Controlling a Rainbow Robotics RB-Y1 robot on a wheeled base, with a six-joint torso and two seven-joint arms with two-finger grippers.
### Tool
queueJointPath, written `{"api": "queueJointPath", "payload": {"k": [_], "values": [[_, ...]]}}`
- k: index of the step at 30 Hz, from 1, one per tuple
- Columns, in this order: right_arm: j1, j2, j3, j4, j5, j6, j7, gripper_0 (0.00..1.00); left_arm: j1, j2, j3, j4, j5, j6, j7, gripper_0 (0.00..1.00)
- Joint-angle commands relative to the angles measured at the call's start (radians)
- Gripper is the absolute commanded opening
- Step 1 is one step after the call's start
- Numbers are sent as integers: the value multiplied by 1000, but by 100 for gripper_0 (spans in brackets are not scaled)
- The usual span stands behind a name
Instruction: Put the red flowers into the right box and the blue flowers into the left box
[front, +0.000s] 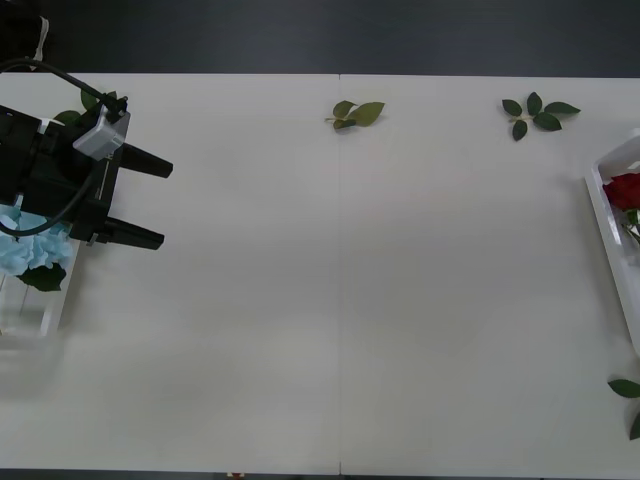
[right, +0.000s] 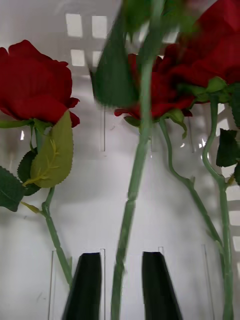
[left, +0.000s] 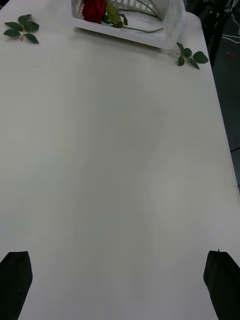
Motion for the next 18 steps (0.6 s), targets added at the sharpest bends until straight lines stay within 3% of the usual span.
{"api": "queueJointPath", "payload": {"k": [1, 5, 9, 18], "values": [[-9, -14, -7, 17, -1, -12, -1, 56, -19, 39, 11, -17, 1, 2, -5, 100], [-11, -14, -6, 17, -1, -12, -1, 74, -19, 39, 11, -17, 1, 2, -5, 100], [-11, -15, -7, 8, -1, 2, -1, 86, -19, 39, 11, -17, 1, 2, -5, 100], [-75, -37, -7, 10, -19, 227, -1, 94, -19, 39, 11, -17, 1, 2, -5, 100]]}}
